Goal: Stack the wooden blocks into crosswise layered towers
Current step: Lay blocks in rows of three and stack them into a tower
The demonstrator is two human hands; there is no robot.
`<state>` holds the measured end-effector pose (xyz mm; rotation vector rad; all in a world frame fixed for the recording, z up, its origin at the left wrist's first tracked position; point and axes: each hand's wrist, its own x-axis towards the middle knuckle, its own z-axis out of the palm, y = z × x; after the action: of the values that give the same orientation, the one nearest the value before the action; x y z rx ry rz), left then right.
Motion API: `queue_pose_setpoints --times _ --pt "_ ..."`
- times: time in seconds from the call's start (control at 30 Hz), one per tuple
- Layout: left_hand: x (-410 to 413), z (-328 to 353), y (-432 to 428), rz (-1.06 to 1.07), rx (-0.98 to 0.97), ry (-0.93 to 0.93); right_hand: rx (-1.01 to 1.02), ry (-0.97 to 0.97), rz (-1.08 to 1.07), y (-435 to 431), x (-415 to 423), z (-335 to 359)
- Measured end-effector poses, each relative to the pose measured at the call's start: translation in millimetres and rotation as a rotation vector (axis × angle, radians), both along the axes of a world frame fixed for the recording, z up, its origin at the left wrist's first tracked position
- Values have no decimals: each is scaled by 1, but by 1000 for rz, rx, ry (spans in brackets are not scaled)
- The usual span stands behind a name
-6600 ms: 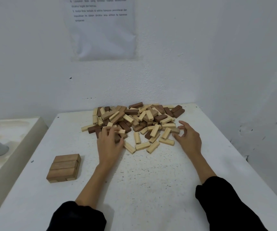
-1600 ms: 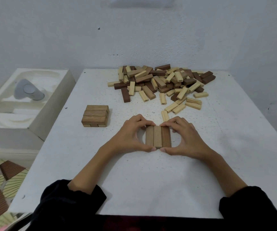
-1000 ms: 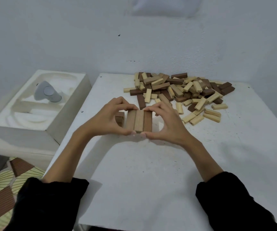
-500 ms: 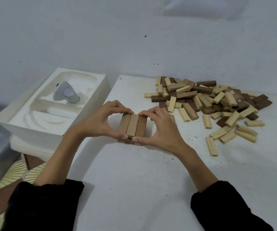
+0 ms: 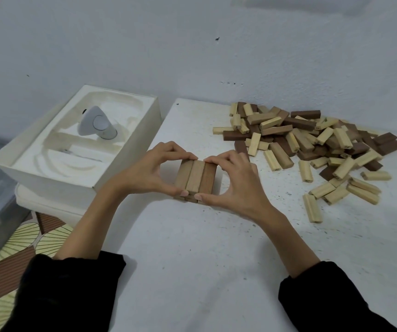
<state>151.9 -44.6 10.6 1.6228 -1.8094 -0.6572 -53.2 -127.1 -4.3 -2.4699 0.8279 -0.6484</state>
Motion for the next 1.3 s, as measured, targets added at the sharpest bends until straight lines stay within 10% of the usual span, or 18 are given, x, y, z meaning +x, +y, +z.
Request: queue_pose_setpoints --times 1.3 --pt "-2 -4 5 40 88 109 305 -67 -2 -1 -20 -2"
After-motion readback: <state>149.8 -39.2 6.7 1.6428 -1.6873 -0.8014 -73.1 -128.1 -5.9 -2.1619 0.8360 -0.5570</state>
